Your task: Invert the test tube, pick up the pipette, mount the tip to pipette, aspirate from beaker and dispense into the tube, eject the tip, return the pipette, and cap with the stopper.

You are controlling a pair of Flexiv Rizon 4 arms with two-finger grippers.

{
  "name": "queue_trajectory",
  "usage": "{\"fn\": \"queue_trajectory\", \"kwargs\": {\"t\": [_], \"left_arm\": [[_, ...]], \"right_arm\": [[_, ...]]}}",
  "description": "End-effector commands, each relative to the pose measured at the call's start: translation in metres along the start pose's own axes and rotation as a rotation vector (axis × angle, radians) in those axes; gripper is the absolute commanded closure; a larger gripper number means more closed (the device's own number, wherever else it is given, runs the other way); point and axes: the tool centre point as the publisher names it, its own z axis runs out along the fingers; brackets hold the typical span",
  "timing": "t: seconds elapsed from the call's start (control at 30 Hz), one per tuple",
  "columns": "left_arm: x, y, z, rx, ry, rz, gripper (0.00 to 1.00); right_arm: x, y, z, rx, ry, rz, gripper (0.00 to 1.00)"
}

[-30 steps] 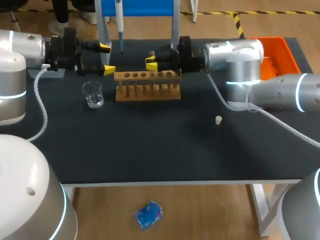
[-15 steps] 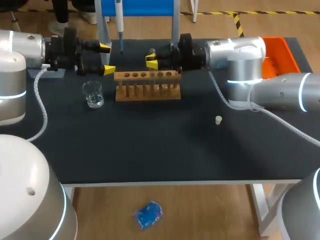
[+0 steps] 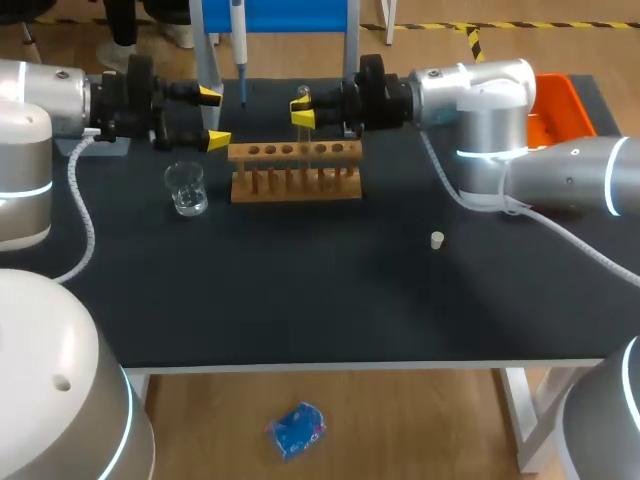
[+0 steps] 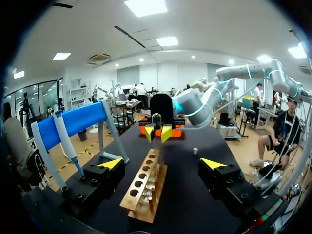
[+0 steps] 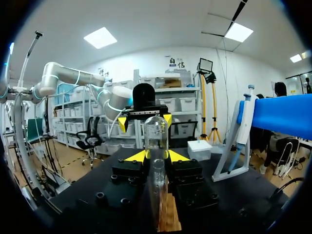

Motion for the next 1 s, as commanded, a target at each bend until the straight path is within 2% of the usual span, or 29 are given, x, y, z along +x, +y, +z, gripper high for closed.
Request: {"fn": "queue_trajectory", "kwargs": {"t": [0.03,0.67,0.87,1.0], "left_arm": [[0.001,0.0,0.0,-0.001,-0.001,0.001,0.0],[0.001,0.0,0.0,-0.001,-0.001,0.001,0.0],[0.001,0.0,0.0,-0.001,-0.001,0.001,0.0],[0.001,0.0,0.0,-0.001,-0.001,0.001,0.0]], "right_arm": [[0.005,0.009,-0.001,0.021,-0.009,-0.004,1.0],[0.015,0.049,-0.001,0.056,-0.003,-0.021,1.0],[0.023,0.075,-0.009,0.045,-0.036,0.075,1.0],[0.023,0.075,-0.009,0.045,-0.036,0.075,1.0]]}}
